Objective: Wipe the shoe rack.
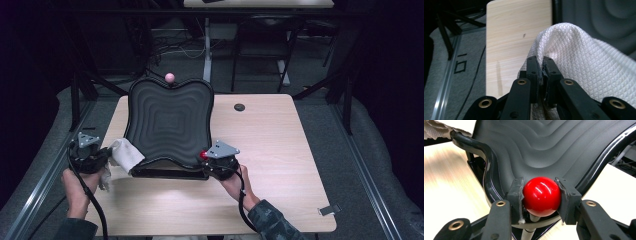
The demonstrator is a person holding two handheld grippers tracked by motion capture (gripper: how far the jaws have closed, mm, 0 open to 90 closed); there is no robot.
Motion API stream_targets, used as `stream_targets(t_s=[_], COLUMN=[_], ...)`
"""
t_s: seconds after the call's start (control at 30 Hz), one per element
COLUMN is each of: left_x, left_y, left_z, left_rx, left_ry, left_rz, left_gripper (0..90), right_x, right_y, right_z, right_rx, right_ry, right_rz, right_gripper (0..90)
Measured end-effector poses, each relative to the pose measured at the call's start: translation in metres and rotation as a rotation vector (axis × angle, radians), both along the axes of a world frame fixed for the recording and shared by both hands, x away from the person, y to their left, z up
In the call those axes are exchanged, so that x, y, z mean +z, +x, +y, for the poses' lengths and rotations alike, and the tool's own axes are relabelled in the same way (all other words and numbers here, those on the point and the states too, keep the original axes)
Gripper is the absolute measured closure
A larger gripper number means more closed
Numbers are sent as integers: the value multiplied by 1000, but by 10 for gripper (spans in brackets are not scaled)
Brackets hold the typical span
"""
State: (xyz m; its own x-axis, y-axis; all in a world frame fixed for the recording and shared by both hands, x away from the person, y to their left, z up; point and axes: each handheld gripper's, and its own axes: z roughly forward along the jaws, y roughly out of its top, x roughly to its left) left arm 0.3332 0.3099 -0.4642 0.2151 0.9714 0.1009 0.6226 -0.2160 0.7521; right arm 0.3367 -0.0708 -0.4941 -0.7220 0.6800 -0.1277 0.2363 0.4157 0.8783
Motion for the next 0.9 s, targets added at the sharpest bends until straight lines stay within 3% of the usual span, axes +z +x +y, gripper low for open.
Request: stream_targets(t_s=[0.1, 0.23, 0.33, 0.37, 0.53, 0.6, 0.63, 0.73, 0.9], left_x=[0, 9, 12, 12, 13, 16, 18, 17, 4], left_y=[-2, -7, -7, -8, -12, -15, -16, -18, -20], left_z=[1, -8, -16, -19, -19, -24, -27, -39, -46], left_rx=[3, -46, -76, -70, -77, -104, -115, -141, -146], left_ry=[-8, -53, -72, -45, -87, -101, -98, -76, -78], left_rz=[-19, -73, -75, -81, -86, -93, -92, -83, -36], left_gripper=[842, 839, 839, 840, 841, 841, 841, 840, 840], right_x=[0, 0, 0, 0, 0, 0, 1, 0, 0], right_y=[0, 0, 0, 0, 0, 0, -1, 1, 0], right_z=[0, 0, 0, 0, 0, 0, 0, 0, -1], right_rx=[0, 0, 2, 1, 3, 5, -18, 13, 6], right_ry=[2, 1, 3, 3, 5, 5, -16, 12, 5], right_rz=[0, 0, 1, 1, 3, 4, 2, 4, 3], right_gripper=[603, 603, 603, 603, 603, 603, 603, 603, 603])
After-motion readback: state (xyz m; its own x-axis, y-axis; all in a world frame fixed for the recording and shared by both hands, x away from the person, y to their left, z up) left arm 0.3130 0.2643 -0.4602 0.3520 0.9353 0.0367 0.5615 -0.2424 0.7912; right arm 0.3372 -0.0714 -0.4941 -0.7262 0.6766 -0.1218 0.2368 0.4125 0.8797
